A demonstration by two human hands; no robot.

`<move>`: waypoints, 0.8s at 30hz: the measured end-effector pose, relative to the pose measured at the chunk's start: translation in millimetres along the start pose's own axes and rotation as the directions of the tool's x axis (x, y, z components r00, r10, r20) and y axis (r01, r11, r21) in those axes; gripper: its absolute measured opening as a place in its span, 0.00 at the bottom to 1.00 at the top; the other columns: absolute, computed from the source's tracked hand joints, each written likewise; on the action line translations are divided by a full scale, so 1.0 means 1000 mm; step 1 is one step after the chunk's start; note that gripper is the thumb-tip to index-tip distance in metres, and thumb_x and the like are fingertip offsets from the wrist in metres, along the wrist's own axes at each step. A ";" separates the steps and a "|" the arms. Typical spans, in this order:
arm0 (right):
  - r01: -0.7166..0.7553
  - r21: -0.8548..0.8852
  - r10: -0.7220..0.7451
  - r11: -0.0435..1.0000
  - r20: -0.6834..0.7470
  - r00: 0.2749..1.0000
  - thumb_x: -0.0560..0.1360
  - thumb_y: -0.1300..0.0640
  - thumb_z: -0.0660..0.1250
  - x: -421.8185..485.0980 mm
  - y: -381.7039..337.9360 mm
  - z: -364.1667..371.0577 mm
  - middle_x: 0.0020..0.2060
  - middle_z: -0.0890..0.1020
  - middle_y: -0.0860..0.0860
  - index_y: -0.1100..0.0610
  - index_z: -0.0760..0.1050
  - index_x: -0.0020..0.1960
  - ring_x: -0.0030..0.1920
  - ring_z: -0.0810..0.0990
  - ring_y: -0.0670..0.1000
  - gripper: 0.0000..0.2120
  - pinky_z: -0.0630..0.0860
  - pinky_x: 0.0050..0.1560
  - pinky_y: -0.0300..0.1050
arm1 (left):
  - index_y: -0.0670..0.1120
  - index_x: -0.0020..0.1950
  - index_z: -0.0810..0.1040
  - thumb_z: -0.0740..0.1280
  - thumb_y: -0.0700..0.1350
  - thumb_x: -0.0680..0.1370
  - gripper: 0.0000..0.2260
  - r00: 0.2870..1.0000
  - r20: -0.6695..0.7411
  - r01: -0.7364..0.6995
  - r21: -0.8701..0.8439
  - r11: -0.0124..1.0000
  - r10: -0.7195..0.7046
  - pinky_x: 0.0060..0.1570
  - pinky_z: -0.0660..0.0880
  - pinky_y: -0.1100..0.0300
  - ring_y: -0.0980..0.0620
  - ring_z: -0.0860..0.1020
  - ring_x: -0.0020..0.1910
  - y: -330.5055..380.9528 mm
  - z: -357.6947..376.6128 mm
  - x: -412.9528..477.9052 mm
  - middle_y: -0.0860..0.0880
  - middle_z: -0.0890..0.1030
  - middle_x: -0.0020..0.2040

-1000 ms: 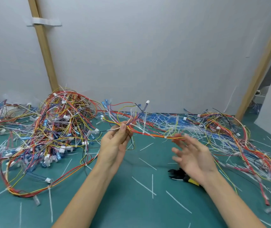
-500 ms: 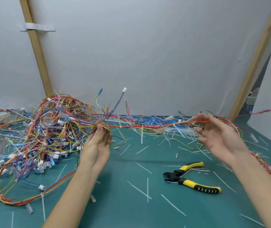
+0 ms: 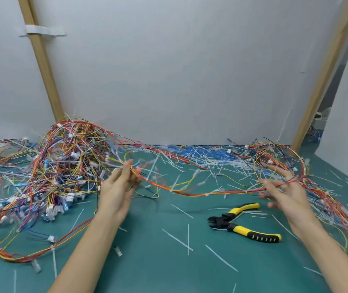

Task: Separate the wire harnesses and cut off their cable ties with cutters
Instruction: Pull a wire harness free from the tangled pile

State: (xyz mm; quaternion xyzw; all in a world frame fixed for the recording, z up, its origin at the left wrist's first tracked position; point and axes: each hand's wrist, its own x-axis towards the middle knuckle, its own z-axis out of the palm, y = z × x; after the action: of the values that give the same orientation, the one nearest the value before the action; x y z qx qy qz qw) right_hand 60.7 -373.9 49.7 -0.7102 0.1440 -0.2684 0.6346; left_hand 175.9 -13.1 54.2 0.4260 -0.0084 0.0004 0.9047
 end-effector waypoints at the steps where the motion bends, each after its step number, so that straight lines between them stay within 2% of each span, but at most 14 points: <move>1: 0.049 -0.048 -0.049 0.998 -0.002 0.999 0.78 0.60 0.70 -0.001 -0.002 0.001 0.51 0.85 0.52 0.42 0.76 0.65 0.37 0.86 0.52 0.20 0.77 0.27 0.38 | 0.44 0.53 0.80 0.64 0.43 0.81 0.06 1.000 0.002 -0.010 0.035 0.999 0.010 0.41 0.81 0.65 0.58 0.82 0.36 -0.004 0.001 -0.001 0.49 0.84 0.38; 5: 0.150 -0.065 -0.146 0.987 0.060 0.987 0.78 0.61 0.69 -0.007 -0.004 0.007 0.49 0.87 0.50 0.43 0.77 0.63 0.37 0.85 0.52 0.18 0.77 0.27 0.38 | 0.43 0.48 0.80 0.67 0.43 0.78 0.04 0.997 0.074 -0.024 0.109 0.994 0.016 0.38 0.79 0.67 0.58 0.81 0.33 -0.014 0.005 -0.004 0.52 0.83 0.34; 8: 0.111 0.026 -0.114 0.993 0.106 0.988 0.76 0.55 0.69 -0.010 -0.005 0.009 0.50 0.87 0.52 0.46 0.77 0.65 0.37 0.84 0.52 0.18 0.76 0.28 0.38 | 0.44 0.48 0.83 0.70 0.45 0.74 0.07 0.981 0.193 -0.011 0.146 0.989 -0.018 0.38 0.78 0.68 0.57 0.80 0.33 -0.017 0.006 -0.006 0.52 0.81 0.36; 11: 0.060 0.079 -0.069 0.995 0.113 0.991 0.75 0.52 0.70 -0.009 -0.003 0.011 0.51 0.87 0.54 0.46 0.77 0.66 0.37 0.83 0.51 0.19 0.76 0.28 0.39 | 0.46 0.48 0.86 0.70 0.46 0.73 0.07 0.969 0.244 0.004 0.174 0.985 -0.047 0.39 0.78 0.68 0.57 0.79 0.34 -0.022 0.009 -0.009 0.52 0.81 0.39; 13: 0.039 0.077 -0.045 0.996 0.078 0.996 0.73 0.50 0.72 -0.008 0.000 0.011 0.51 0.87 0.54 0.48 0.76 0.68 0.36 0.83 0.50 0.23 0.77 0.28 0.39 | 0.45 0.51 0.85 0.70 0.46 0.73 0.10 0.964 0.262 0.006 0.180 0.984 -0.054 0.39 0.77 0.68 0.58 0.78 0.34 -0.026 0.011 -0.012 0.53 0.81 0.39; 15: 0.006 0.059 -0.007 0.998 0.018 1.000 0.69 0.48 0.75 -0.005 0.002 0.011 0.53 0.86 0.53 0.50 0.71 0.73 0.38 0.85 0.49 0.34 0.78 0.29 0.40 | 0.44 0.53 0.84 0.71 0.47 0.73 0.11 0.960 0.277 -0.017 0.217 0.976 -0.045 0.41 0.77 0.67 0.57 0.78 0.35 -0.030 0.013 -0.014 0.52 0.80 0.38; 16: -0.013 0.037 0.014 0.999 -0.012 1.000 0.67 0.47 0.76 -0.005 0.003 0.011 0.56 0.85 0.51 0.52 0.68 0.75 0.39 0.86 0.48 0.39 0.80 0.32 0.41 | 0.45 0.52 0.85 0.71 0.48 0.73 0.11 0.961 0.276 -0.033 0.239 0.970 -0.035 0.41 0.77 0.67 0.57 0.78 0.35 -0.031 0.015 -0.016 0.52 0.81 0.38; 18: -0.029 -0.068 0.025 0.997 -0.059 0.998 0.63 0.44 0.78 -0.005 0.002 0.011 0.61 0.81 0.49 0.53 0.65 0.76 0.42 0.86 0.45 0.45 0.82 0.45 0.48 | 0.45 0.50 0.85 0.71 0.49 0.73 0.11 0.965 0.262 -0.069 0.283 0.957 -0.008 0.42 0.77 0.65 0.56 0.78 0.37 -0.034 0.017 -0.018 0.52 0.81 0.38; 19: -0.028 -0.154 0.014 0.988 -0.087 0.996 0.62 0.41 0.78 -0.006 0.001 0.012 0.62 0.79 0.48 0.52 0.65 0.75 0.46 0.86 0.45 0.46 0.81 0.53 0.53 | 0.45 0.50 0.85 0.71 0.49 0.72 0.11 0.965 0.261 -0.091 0.304 0.948 0.008 0.43 0.76 0.64 0.56 0.77 0.37 -0.035 0.018 -0.019 0.52 0.82 0.38; 20: -0.031 -0.261 -0.005 0.965 -0.134 0.991 0.63 0.40 0.79 -0.008 -0.001 0.013 0.65 0.76 0.49 0.49 0.61 0.77 0.55 0.83 0.48 0.48 0.78 0.60 0.56 | 0.45 0.51 0.84 0.71 0.50 0.72 0.12 0.964 0.264 -0.114 0.328 0.938 0.025 0.42 0.76 0.64 0.56 0.77 0.38 -0.036 0.019 -0.020 0.52 0.82 0.39; 22: 0.011 -0.470 -0.140 0.883 -0.243 0.960 0.68 0.41 0.78 -0.014 -0.004 0.015 0.74 0.65 0.52 0.46 0.51 0.81 0.71 0.69 0.51 0.51 0.67 0.72 0.59 | 0.46 0.52 0.84 0.70 0.50 0.73 0.12 0.960 0.274 -0.159 0.371 0.915 0.055 0.41 0.76 0.64 0.56 0.77 0.39 -0.039 0.020 -0.021 0.53 0.83 0.40; 23: 0.094 -0.539 -0.272 0.837 -0.260 0.926 0.71 0.44 0.77 -0.019 -0.007 0.018 0.76 0.61 0.52 0.46 0.50 0.81 0.74 0.63 0.50 0.49 0.63 0.74 0.58 | 0.47 0.52 0.84 0.70 0.50 0.73 0.11 0.958 0.278 -0.174 0.384 0.907 0.067 0.41 0.76 0.65 0.57 0.78 0.40 -0.040 0.021 -0.022 0.54 0.83 0.41; 24: 0.208 -0.576 -0.411 0.791 -0.247 0.878 0.72 0.47 0.75 -0.024 -0.012 0.022 0.75 0.62 0.52 0.48 0.53 0.80 0.74 0.62 0.51 0.44 0.62 0.75 0.56 | 0.48 0.52 0.84 0.69 0.50 0.73 0.11 0.957 0.282 -0.183 0.391 0.902 0.072 0.41 0.77 0.66 0.58 0.79 0.41 -0.041 0.021 -0.022 0.55 0.84 0.43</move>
State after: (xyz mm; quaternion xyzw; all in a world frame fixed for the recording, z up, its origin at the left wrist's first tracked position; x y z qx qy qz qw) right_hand 51.9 -340.8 55.4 -0.8103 0.2060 -0.4449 0.3211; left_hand 153.4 -55.5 36.1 0.6021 -0.1551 0.0060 0.7832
